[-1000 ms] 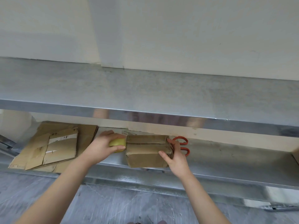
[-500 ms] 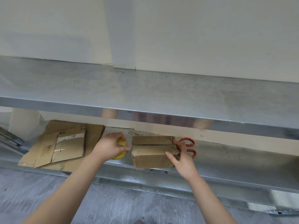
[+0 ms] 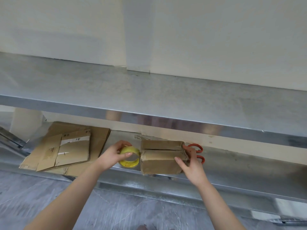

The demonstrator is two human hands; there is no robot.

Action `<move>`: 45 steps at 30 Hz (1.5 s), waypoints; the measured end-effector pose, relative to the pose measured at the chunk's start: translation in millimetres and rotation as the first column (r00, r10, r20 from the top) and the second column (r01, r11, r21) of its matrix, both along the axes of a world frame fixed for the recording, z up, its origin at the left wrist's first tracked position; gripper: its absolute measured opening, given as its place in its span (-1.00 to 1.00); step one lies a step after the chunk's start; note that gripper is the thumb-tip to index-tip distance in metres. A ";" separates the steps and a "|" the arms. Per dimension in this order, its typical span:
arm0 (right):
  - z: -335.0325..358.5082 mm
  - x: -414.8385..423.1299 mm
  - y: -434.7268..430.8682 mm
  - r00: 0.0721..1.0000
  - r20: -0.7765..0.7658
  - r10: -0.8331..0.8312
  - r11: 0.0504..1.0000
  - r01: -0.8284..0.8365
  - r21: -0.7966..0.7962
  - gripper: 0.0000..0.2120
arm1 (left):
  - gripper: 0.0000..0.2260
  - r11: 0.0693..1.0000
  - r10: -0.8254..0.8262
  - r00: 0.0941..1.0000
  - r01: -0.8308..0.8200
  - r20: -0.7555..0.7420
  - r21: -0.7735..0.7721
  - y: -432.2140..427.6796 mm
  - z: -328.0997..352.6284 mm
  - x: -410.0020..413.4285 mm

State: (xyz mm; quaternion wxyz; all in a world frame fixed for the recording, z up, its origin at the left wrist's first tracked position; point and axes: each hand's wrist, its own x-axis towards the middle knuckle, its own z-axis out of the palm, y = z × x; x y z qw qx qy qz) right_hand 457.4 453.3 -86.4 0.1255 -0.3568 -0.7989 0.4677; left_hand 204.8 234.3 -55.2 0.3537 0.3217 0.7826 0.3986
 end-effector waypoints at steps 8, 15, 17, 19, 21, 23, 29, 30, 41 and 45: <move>0.3 -0.9 -4.8 1.000 0.003 -0.003 1.000 0.003 -0.014 -0.39 | -0.74 0.988 0.062 0.980 -0.086 -0.189 -0.127 6.8 -11.5 3.6; 0.4 -1.3 -4.9 0.999 0.028 -0.023 1.000 0.024 -0.014 -0.26 | -0.71 0.996 -0.033 0.947 0.005 -0.320 -0.089 1.4 -6.9 1.4; 1.0 -2.0 -7.4 1.000 0.013 -0.024 1.000 0.024 -0.013 -0.27 | -0.71 0.997 -0.054 0.969 0.039 -0.240 -0.067 -2.2 -2.8 -0.9; 0.6 -1.3 -9.3 1.000 -0.009 -0.023 1.000 0.023 0.007 -0.29 | -0.71 0.993 -0.095 0.960 0.072 -0.263 -0.093 -2.3 -1.0 0.1; -0.1 1.4 -10.1 1.000 -0.013 0.010 0.998 -0.009 0.067 -0.30 | -0.70 0.986 -0.143 0.920 0.102 -0.364 -0.131 1.1 -0.5 2.5; -1.0 7.9 -9.9 0.998 -0.014 0.053 0.990 -0.051 0.130 -0.34 | -0.69 0.983 -0.165 0.887 0.112 -0.432 -0.145 4.6 0.5 3.7; -10.8 46.0 11.9 0.993 0.030 0.114 0.937 -0.118 0.328 -0.57 | -0.71 0.985 -0.157 0.863 0.099 -0.480 -0.144 13.8 4.7 5.4; -12.2 49.9 16.3 0.991 0.037 0.128 0.927 -0.133 0.351 -0.59 | -0.71 0.985 -0.155 0.862 0.095 -0.483 -0.147 15.8 5.6 5.8; -48.2 71.5 54.3 0.994 0.088 0.072 0.953 -0.094 0.288 -0.53 | -0.71 0.986 -0.092 0.878 0.014 -0.470 -0.167 24.4 6.2 19.7; -67.0 62.9 73.4 0.875 0.483 0.039 0.899 -0.241 0.365 -0.43 | -0.70 0.987 -0.087 0.863 0.007 -0.498 -0.160 26.5 8.3 26.6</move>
